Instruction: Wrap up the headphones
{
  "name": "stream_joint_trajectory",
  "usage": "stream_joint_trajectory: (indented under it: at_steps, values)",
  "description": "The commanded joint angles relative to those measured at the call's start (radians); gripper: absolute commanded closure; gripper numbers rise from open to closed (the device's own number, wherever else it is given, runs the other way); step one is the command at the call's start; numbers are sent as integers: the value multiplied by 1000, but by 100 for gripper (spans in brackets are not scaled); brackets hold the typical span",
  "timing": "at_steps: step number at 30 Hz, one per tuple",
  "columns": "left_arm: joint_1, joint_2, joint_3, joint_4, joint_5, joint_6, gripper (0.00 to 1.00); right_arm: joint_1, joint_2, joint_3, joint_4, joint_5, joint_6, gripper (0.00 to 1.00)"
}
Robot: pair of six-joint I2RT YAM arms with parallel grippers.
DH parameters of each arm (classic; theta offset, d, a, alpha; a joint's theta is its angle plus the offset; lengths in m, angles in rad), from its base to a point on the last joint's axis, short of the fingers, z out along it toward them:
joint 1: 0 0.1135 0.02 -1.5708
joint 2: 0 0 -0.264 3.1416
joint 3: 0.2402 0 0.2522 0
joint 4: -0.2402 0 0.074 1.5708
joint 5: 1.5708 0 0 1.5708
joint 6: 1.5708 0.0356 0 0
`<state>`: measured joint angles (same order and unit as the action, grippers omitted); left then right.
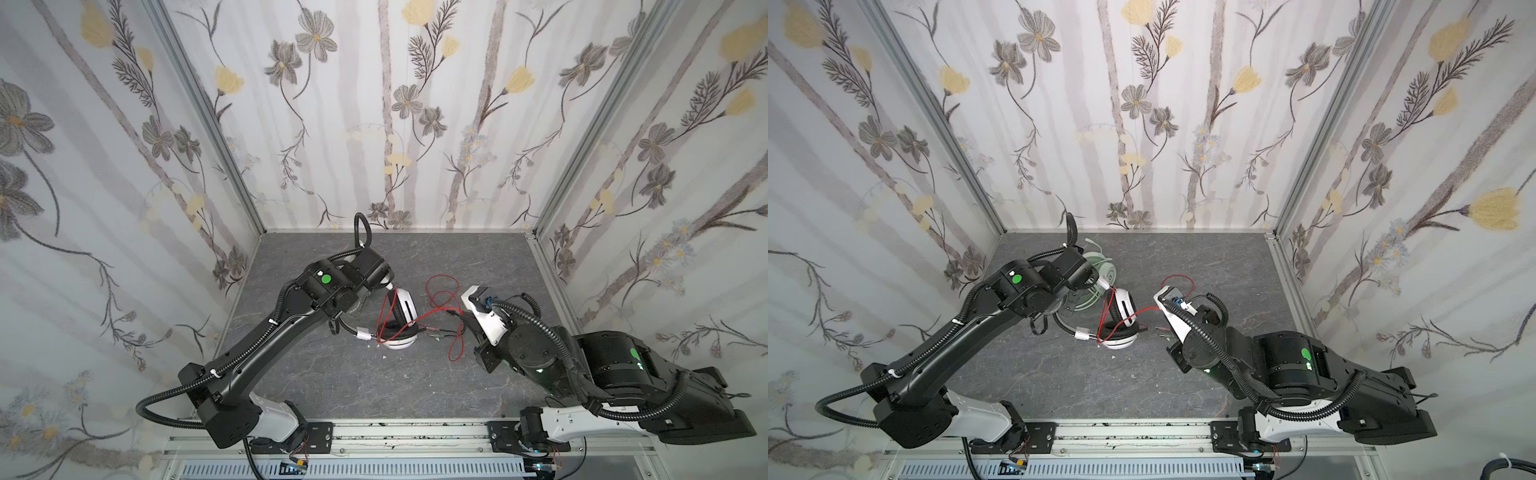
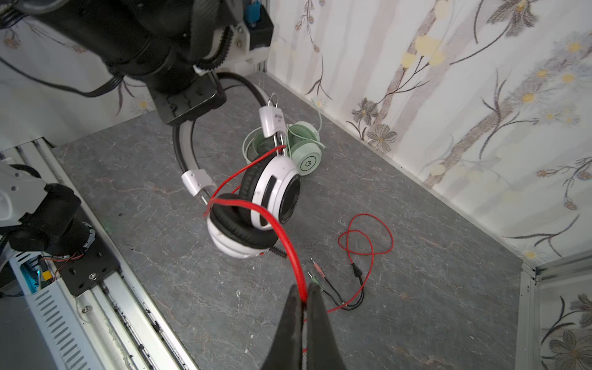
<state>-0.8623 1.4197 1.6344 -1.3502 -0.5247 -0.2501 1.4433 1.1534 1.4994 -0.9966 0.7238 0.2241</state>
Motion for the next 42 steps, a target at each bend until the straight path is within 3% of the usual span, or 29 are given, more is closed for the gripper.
stream_joint_trajectory:
  at_steps: [1,8,18,26,31,33,34,37,39,42]
  values:
    - [-81,-18,-19,11,33,-15,100,-91,-23,-37,115,-101,-132,100]
    - [-247,-59,-47,102,148,12,100,-335,-55,-181,237,-328,-206,100]
    - [-260,-141,-57,175,239,37,100,-657,-98,-411,444,-765,-196,100]
    - [-261,-203,-77,223,347,40,100,-763,-90,-487,550,-959,-180,100]
    - [-257,-245,-69,251,345,13,100,-805,-92,-560,629,-1065,-140,100]
    - [-249,-262,-61,266,366,1,100,-811,-103,-611,698,-1158,-132,100]
    - [-242,-268,-56,272,376,-7,100,-810,-109,-634,731,-1213,-135,98]
    - [-196,-281,-41,287,394,-55,100,-810,-144,-709,833,-1349,-121,77]
    - [-156,-285,-23,281,400,-92,100,-815,-195,-769,885,-1359,-85,56]
    - [-101,-288,14,254,396,-135,100,-834,-290,-862,945,-1345,-26,46]
